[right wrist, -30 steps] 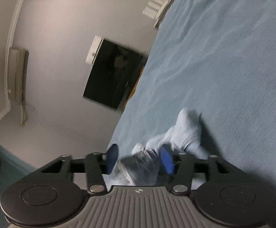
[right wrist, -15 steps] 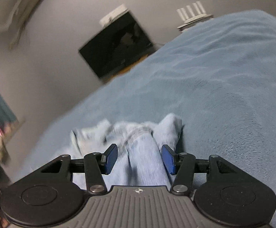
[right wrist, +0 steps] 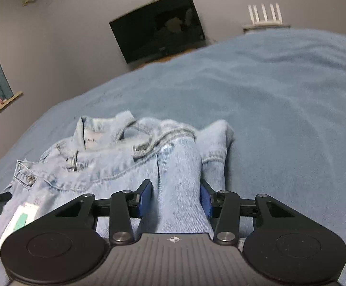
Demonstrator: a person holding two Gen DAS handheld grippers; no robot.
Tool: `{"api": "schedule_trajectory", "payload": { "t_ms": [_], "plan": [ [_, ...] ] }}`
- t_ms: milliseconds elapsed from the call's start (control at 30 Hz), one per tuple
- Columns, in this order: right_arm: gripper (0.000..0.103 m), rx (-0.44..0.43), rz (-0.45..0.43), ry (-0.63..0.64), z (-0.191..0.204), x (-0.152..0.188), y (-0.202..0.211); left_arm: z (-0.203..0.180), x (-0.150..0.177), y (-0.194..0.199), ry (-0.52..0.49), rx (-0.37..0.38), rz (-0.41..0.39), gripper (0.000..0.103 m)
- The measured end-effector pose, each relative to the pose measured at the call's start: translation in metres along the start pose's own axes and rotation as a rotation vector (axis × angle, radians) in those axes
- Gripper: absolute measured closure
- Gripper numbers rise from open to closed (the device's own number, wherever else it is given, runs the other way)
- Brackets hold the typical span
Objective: Fold large clothes
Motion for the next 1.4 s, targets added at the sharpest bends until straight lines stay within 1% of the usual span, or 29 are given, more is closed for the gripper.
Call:
{"api": "schedule_trajectory", "payload": {
  "t_ms": [33,67,100,167,200,267,333,367,433,500,533,567,667,700,733,767,833,867,900,933,1000,1033,1100,1167,1233,1267,1300,1333,1400],
  "plan": [
    [0.06,-0.011,-0.004,0.007,0.003,-0.001,0.0,0.006,0.0,-0.001,0.039,0.018,0.013,0.086],
    [0.067,-0.007,-0.011,0.024,0.006,-0.001,0.001,0.007,-0.001,0.001,0.06,0.032,0.012,0.086],
    [0.073,0.003,-0.019,0.046,0.009,-0.002,0.003,0.006,-0.002,0.002,0.06,0.041,0.016,0.086],
    [0.084,0.035,-0.033,0.112,0.019,-0.005,0.007,-0.004,-0.002,0.007,0.002,0.038,-0.013,0.094],
    [0.084,0.063,-0.036,0.154,0.025,-0.006,0.009,-0.009,-0.001,0.008,-0.033,0.036,-0.024,0.098],
    [0.087,0.126,-0.066,0.235,0.039,-0.006,0.012,-0.016,0.002,0.012,-0.08,0.027,-0.075,0.101],
    [0.089,0.142,-0.127,0.251,0.047,-0.008,0.019,-0.021,0.002,0.018,-0.102,0.018,-0.137,0.101],
    [0.09,0.154,-0.153,0.257,0.049,-0.01,0.022,-0.024,0.001,0.02,-0.127,-0.002,-0.163,0.101],
    [0.09,0.198,-0.162,0.263,0.049,-0.012,0.021,-0.03,0.004,0.016,-0.213,-0.074,-0.177,0.101],
    [0.089,0.232,-0.11,0.231,0.044,-0.005,0.007,-0.023,0.014,0.003,-0.244,-0.125,-0.141,0.101],
    [0.087,0.256,-0.091,0.212,0.041,0.001,-0.001,-0.019,0.019,-0.003,-0.239,-0.132,-0.121,0.099],
    [0.081,0.274,-0.083,0.208,0.04,0.008,-0.007,-0.016,0.022,-0.006,-0.235,-0.138,-0.117,0.098],
    [0.072,0.342,-0.084,0.291,0.053,0.014,-0.013,-0.026,0.026,-0.001,-0.295,-0.169,-0.159,0.09],
    [0.066,0.354,-0.093,0.304,0.058,0.012,-0.012,-0.03,0.027,0.003,-0.313,-0.193,-0.172,0.078],
    [0.06,0.373,-0.11,0.305,0.061,0.011,-0.007,-0.034,0.03,0.007,-0.327,-0.213,-0.189,0.067],
    [0.051,0.383,-0.135,0.302,0.063,0.009,0.0,-0.039,0.032,0.012,-0.333,-0.218,-0.203,0.064],
    [0.049,0.395,-0.219,0.312,0.072,0.01,0.016,-0.051,0.036,0.025,-0.328,-0.207,-0.227,0.056],
    [0.039,0.4,-0.259,0.322,0.08,0.011,0.022,-0.058,0.037,0.033,-0.32,-0.195,-0.241,0.054],
    [0.033,0.398,-0.289,0.325,0.089,0.012,0.028,-0.065,0.037,0.041,-0.307,-0.169,-0.255,0.05],
    [0.026,0.378,-0.316,0.328,0.097,0.015,0.032,-0.071,0.041,0.05,-0.291,-0.121,-0.262,0.045],
    [0.028,0.3,-0.322,0.354,0.115,0.019,0.036,-0.092,0.054,0.056,-0.304,-0.012,-0.239,0.042],
    [0.028,0.26,-0.31,0.378,0.124,0.024,0.035,-0.103,0.063,0.056,-0.337,0.028,-0.217,0.042],
    [0.031,0.212,-0.276,0.425,0.14,0.034,0.029,-0.123,0.085,0.052,-0.436,0.085,-0.163,0.042],
    [0.033,0.186,-0.238,0.444,0.147,0.042,0.019,-0.133,0.106,0.044,-0.543,0.099,-0.124,0.042],
    [0.032,0.195,-0.165,0.466,0.146,0.05,0.006,-0.133,0.123,0.029,-0.628,0.064,-0.083,0.041],
    [0.031,0.194,-0.128,0.458,0.142,0.055,0.0,-0.128,0.125,0.023,-0.625,0.063,-0.07,0.041],
    [0.03,0.181,-0.111,0.432,0.135,0.058,-0.005,-0.121,0.126,0.019,-0.588,0.074,-0.048,0.04],
    [0.029,0.167,-0.117,0.415,0.131,0.061,-0.009,-0.116,0.124,0.014,-0.546,0.088,-0.029,0.039],
    [0.029,0.18,-0.136,0.443,0.132,0.068,-0.014,-0.113,0.124,0.013,-0.542,0.09,-0.018,0.039]
  ]
}}
Point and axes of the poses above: each gripper's, at about its wrist camera, not at the fingertips, and y roughly against the way its jaws point, z to its left, x to its underside, the point moved 2 cm from there along -y, roughly the way its jaws point, and after that the axes turned 10 degrees about y, right-handed, at the moved point
